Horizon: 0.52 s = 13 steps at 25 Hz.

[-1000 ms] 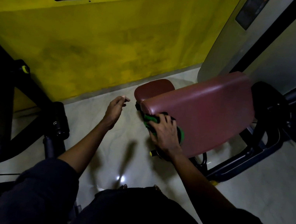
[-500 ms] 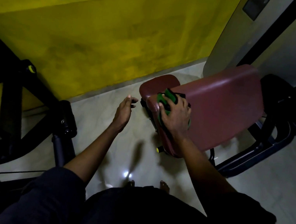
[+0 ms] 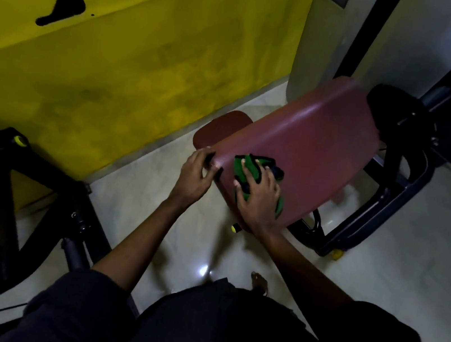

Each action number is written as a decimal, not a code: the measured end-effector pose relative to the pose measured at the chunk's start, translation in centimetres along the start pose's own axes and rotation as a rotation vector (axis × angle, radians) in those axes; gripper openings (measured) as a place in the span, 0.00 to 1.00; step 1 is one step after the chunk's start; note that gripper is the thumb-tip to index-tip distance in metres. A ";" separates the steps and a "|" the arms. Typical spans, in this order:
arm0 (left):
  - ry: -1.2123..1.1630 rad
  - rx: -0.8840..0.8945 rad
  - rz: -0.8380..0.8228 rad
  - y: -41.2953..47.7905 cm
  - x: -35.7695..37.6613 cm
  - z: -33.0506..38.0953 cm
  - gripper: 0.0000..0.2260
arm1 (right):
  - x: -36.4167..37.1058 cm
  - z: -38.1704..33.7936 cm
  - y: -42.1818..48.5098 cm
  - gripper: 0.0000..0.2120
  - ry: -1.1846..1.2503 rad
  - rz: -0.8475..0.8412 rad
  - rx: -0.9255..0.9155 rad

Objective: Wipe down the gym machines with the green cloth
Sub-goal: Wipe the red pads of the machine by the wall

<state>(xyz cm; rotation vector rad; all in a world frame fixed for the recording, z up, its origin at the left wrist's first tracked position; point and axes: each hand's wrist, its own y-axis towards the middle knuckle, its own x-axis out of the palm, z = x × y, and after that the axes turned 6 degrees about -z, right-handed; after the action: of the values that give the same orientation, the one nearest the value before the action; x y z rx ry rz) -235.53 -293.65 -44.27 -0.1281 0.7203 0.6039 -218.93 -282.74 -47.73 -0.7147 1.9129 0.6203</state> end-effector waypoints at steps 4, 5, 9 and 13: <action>0.050 0.024 -0.020 0.7 0.2 0.7 0.19 | 1.0 2.0 -2.5 0.26 -0.087 -0.056 -0.255; 0.078 0.038 -0.031 0.9 -0.1 0.8 0.19 | 1.0 3.1 -2.9 0.26 -0.081 -0.047 -0.292; 0.285 0.184 -0.118 2.0 -0.5 1.2 0.20 | 0.9 6.6 -2.8 0.25 0.073 0.058 0.067; 0.366 0.157 -0.210 2.6 1.2 2.1 0.28 | 1.7 6.8 -3.1 0.25 0.272 0.097 0.438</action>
<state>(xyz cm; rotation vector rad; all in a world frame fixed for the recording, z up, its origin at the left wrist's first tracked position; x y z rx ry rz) -235.05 -290.25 -43.23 -0.1684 1.0906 0.3224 -213.17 -280.61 -52.38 -0.4408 2.2451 0.1498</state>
